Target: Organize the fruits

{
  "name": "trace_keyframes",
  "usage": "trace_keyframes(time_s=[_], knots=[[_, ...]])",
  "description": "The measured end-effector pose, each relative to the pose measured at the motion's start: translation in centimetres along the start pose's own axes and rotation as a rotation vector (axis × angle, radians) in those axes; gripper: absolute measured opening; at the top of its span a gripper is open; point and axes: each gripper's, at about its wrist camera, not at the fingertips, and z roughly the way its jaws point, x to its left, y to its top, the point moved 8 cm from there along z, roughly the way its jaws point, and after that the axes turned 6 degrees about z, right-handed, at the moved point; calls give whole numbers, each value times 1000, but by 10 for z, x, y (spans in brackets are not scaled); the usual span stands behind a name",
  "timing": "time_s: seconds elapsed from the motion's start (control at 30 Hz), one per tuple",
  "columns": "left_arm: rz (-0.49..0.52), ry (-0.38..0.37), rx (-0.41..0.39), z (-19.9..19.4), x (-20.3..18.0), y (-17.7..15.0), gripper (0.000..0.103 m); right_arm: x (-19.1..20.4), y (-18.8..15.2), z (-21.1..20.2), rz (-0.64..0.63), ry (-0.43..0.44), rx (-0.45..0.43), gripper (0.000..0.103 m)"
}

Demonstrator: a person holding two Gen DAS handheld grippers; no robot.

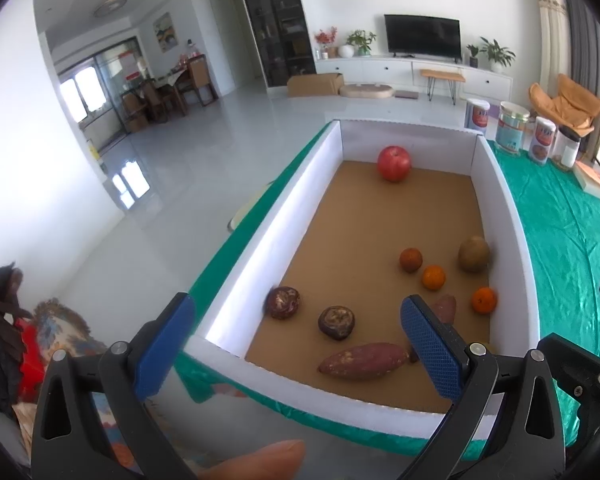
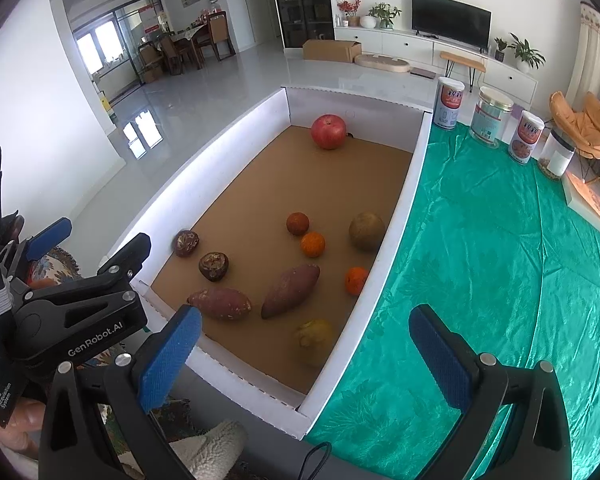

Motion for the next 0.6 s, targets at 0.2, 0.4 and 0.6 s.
trace_keyframes(time_s=[0.2, 0.4, 0.6], knots=[[5, -21, 13, 6, -4, 1, 102, 2, 1, 5, -4, 5, 11, 103], [7, -20, 15, 7, -5, 2, 102, 1, 3, 10, -3, 1, 22, 103], [6, -27, 35, 18, -6, 3, 102, -2, 6, 15, 0, -12, 31, 103]])
